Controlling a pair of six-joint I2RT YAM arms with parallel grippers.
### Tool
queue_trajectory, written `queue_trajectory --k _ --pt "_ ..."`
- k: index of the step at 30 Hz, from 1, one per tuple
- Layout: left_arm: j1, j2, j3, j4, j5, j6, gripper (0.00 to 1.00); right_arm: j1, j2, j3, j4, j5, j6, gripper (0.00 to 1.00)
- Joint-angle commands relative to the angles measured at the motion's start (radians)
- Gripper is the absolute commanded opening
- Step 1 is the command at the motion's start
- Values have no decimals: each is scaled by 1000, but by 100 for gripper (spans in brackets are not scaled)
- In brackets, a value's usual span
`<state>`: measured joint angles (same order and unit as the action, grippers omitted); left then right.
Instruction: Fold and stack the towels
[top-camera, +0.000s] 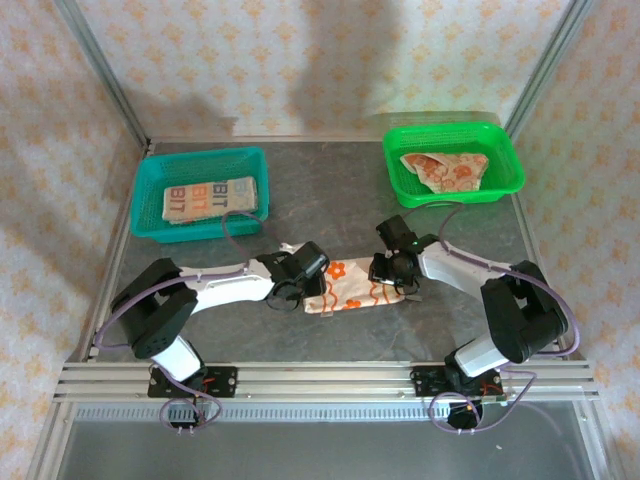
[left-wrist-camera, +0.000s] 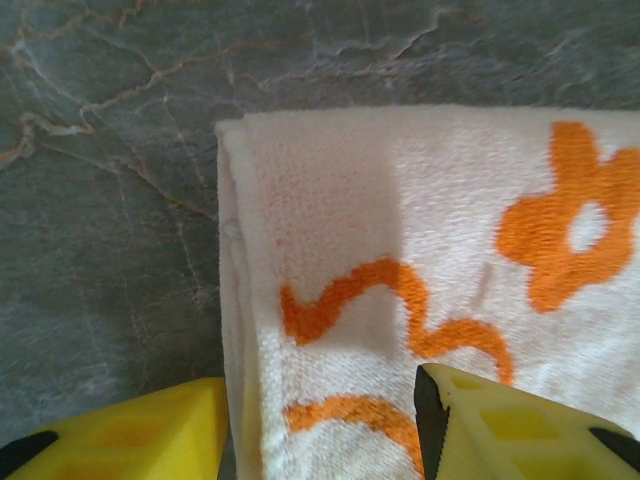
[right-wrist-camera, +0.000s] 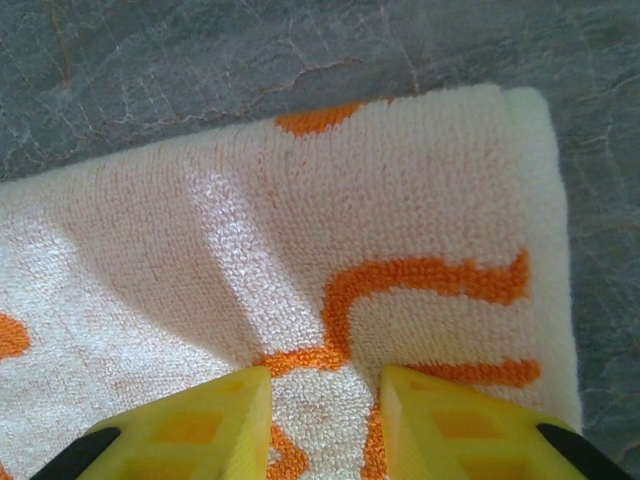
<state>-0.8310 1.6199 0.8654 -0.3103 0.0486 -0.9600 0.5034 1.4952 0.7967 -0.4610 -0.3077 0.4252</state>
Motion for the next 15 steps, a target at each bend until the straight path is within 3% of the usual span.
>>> queue_trajectory --k 1,7,15 --pt "1 29 -20 45 -1 -26 52 4 4 16 18 15 -13 33" --pt "-5 91 -13 45 0 -20 50 3 -2 17 8 19 -10 33" --pt "-6 156 -39 71 -22 6 15 4 -52 48 -43 45 -11 36"
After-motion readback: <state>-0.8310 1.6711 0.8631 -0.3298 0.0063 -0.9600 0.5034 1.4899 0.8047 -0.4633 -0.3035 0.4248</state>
